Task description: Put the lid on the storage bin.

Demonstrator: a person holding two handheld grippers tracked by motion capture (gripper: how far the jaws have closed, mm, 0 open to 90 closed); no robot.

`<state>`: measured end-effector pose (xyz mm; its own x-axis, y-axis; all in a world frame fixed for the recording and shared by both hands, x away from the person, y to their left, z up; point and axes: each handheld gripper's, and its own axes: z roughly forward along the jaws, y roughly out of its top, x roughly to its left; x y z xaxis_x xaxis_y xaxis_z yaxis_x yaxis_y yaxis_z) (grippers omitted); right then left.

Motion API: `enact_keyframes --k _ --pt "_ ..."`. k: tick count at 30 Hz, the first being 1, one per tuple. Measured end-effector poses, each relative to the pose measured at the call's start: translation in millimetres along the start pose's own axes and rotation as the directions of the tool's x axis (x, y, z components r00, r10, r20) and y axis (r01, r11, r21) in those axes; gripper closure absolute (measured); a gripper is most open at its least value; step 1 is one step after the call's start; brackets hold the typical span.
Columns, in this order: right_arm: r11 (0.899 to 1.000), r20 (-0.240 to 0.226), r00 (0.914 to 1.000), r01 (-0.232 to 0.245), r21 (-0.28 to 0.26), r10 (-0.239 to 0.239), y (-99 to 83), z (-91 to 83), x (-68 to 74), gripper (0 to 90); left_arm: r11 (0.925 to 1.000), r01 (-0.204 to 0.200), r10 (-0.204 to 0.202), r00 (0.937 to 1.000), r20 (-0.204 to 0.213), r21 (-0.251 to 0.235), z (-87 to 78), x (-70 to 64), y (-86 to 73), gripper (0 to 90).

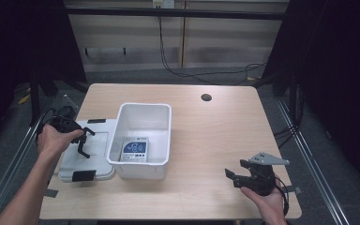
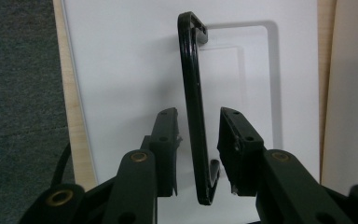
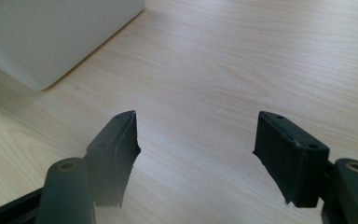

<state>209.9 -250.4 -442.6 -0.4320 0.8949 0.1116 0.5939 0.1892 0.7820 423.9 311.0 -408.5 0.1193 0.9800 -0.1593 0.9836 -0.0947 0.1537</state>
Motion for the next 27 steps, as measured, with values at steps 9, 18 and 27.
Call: enact_keyframes --k 9,18,27 --pt "1.0 -0.006 1.0 -0.005 -0.002 0.005 0.0 0.2 0.4 29.0 0.9992 0.005 -0.003 0.9994 -0.033 0.039 5.9 -5.5 6.3 74.2" --pt "1.0 -0.004 1.0 -0.004 -0.002 0.004 -0.2 0.1 0.3 28.5 0.9981 0.023 -0.022 0.9994 -0.027 0.057 7.9 -8.5 9.2 81.3" --pt "1.0 -0.006 1.0 -0.007 -0.001 0.006 -0.3 0.3 0.2 28.5 0.9961 0.047 -0.044 0.9979 -0.047 0.075 11.2 -20.0 13.8 82.6"
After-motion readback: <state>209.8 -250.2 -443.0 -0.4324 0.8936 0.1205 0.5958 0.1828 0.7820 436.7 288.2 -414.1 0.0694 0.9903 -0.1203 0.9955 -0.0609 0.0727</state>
